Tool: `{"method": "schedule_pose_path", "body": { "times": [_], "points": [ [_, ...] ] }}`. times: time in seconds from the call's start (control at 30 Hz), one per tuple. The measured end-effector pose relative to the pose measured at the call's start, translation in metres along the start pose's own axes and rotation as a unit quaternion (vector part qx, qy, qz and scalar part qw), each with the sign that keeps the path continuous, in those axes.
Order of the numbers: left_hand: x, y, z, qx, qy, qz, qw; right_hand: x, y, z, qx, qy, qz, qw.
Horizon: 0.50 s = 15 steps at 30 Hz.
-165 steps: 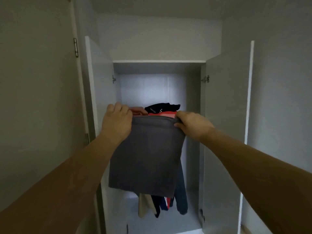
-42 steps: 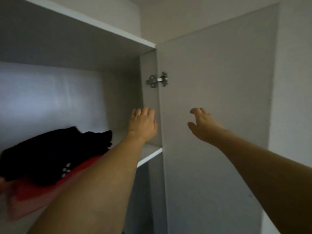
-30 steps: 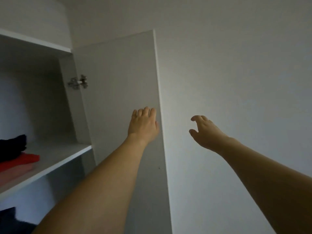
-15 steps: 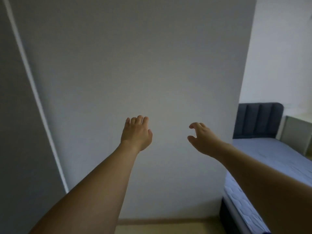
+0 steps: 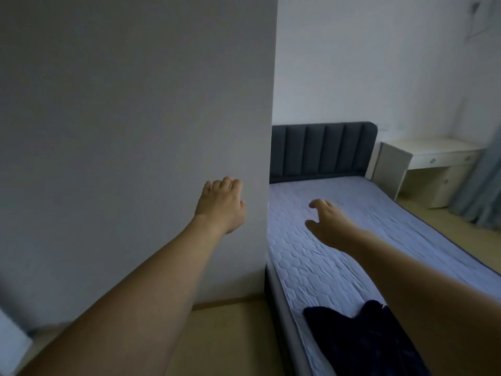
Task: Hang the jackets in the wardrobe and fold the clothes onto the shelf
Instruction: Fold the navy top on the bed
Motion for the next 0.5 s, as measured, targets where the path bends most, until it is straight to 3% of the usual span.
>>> {"method": "schedule_pose_path", "body": {
  "times": [0.13, 0.3, 0.5],
  "points": [
    [-0.025, -0.054, -0.055, 0.038, 0.029, 0.036, 0.998, -0.02, 0.005, -0.088, -0.008, -0.017, 0.012, 1.0],
    [-0.036, -0.153, -0.136, 0.072, 0.094, 0.15, 0.982, -0.031, -0.004, -0.224, 0.011, -0.047, 0.07, 0.996],
    [-0.067, -0.258, -0.281, 0.05, 0.071, 0.214, 0.973, -0.08, -0.02, -0.414, 0.03, -0.099, 0.12, 0.987]
  ]
}}
Point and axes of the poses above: each hand's wrist, its own x-axis away from the middle knuckle, its own y-axis out of the back of the hand, z = x × y, the point moved 8 cm from there along -x, towards the middle knuckle, and after that the axes turned 3 degrees about -z, right-handed, at the moved point
